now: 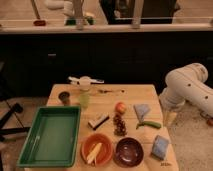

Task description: Wipe purple bowl with sponge

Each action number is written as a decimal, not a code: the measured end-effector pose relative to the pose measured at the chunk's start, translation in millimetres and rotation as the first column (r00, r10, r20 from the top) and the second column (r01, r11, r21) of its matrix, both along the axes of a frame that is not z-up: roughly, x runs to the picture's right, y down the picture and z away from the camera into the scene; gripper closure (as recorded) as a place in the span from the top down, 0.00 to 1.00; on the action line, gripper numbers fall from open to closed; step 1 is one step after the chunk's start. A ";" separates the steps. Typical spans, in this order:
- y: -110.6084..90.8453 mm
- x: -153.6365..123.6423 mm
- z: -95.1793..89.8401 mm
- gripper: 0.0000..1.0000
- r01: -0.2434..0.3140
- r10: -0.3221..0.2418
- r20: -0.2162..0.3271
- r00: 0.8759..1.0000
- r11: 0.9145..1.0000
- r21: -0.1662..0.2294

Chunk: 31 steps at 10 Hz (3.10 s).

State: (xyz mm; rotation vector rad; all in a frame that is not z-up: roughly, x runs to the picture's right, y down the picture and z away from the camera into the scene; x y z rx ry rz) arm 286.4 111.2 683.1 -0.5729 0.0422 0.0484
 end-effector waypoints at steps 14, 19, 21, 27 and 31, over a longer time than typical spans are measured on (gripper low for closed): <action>0.0 -0.1 0.0 0.80 0.000 0.000 0.000 1.000 1.000 0.000; 0.0 0.0 0.0 0.80 0.000 0.000 0.000 1.000 1.000 0.000; 0.0 0.0 0.0 0.80 0.000 0.000 0.000 1.000 1.000 0.000; 0.0 -0.2 0.0 0.80 0.003 -0.003 0.003 1.000 1.000 0.001; 5.4 -10.2 2.8 0.80 0.240 -0.237 0.161 0.958 0.971 -0.002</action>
